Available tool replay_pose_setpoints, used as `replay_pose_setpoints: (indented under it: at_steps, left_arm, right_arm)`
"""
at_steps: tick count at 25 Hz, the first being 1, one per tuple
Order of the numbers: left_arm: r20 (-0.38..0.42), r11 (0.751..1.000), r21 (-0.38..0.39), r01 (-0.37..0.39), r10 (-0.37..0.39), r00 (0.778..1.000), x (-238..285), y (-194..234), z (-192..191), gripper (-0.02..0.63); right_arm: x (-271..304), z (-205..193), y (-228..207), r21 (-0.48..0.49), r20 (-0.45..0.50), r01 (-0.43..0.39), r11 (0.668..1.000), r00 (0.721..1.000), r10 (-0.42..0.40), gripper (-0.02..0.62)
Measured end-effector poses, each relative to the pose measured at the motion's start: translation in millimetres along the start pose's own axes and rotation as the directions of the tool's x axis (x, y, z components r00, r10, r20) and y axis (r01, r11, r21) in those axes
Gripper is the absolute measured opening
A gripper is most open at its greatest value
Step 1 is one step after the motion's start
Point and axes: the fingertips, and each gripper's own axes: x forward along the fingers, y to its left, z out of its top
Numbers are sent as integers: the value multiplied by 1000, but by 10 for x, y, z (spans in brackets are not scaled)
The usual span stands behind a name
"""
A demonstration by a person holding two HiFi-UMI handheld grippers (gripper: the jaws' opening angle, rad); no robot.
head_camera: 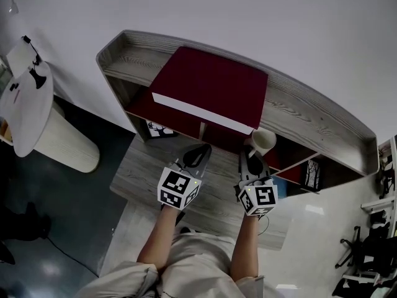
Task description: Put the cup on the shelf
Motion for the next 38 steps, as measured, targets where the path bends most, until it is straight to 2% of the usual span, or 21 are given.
replay_pose_setpoints:
  at_steps: [11,24,32,38]
  left_arm:
    - [-4,1000,-3,-7,7,1000,74,-3,-46,11]
    - [-11,1000,7,20,-20,1000,155,-147,-42,11]
    - [-16,997,12,70,-70,997,295,-340,-50,11]
    - [-29,994,21,104,-103,994,361,-452,-87,11]
  right_arm:
    - [-30,-1,19,-31,-8,-40,999,999,40,41]
    - [-158,-4,-75,-25,-5,-16,1000,1000,16,58]
    - [-302,-7,-233,-29,-13,48,998,999,-48,58]
    - [-469,-8,-556,2,-2,200,980,980,-200,58]
